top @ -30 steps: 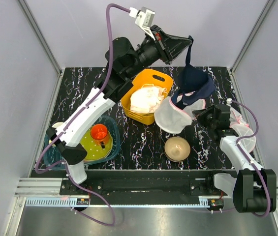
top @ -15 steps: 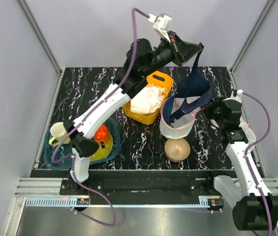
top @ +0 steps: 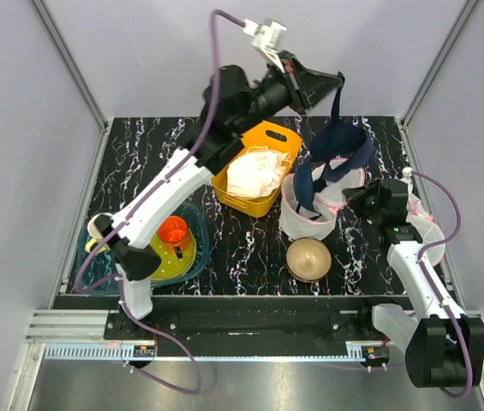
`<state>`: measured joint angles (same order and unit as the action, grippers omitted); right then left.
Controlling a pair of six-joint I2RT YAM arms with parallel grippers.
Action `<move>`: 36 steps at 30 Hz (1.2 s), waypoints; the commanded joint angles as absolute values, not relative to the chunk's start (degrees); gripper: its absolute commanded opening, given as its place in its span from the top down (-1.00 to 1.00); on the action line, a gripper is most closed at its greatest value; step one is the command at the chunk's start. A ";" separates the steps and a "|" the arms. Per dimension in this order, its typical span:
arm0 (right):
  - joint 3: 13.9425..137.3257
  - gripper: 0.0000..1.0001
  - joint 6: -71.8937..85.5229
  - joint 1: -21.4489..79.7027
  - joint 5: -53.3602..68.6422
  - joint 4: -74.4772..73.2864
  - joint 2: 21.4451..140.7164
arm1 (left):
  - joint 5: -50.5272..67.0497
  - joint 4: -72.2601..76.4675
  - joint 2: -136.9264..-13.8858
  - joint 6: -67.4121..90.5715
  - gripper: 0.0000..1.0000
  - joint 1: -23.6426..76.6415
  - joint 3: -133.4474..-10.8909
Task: Unzip the laundry bag and remove the bra
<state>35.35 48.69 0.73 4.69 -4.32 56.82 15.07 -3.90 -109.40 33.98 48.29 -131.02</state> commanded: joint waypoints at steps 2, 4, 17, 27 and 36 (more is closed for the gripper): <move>36.56 1.00 46.67 0.79 0.35 -3.43 57.22 | 9.23 4.57 -99.05 27.00 1.00 47.64 -131.56; 37.09 1.00 46.06 0.79 -1.32 -3.86 57.13 | 7.83 2.48 -100.19 25.32 1.00 46.41 -134.28; 37.53 1.00 44.12 0.26 -4.48 -9.05 51.86 | 5.80 3.51 -108.01 27.94 1.00 33.49 -138.78; 37.44 1.00 44.03 0.35 -4.66 -9.23 51.77 | 7.38 3.51 -111.80 31.82 1.00 28.48 -137.81; 36.74 1.00 44.21 0.26 -3.95 -8.88 52.12 | 7.56 6.41 -111.10 34.54 1.00 27.69 -127.13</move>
<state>35.44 44.75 0.58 -2.55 -9.74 52.66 7.27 1.61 -112.99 32.12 28.23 -133.56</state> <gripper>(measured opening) 0.022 0.005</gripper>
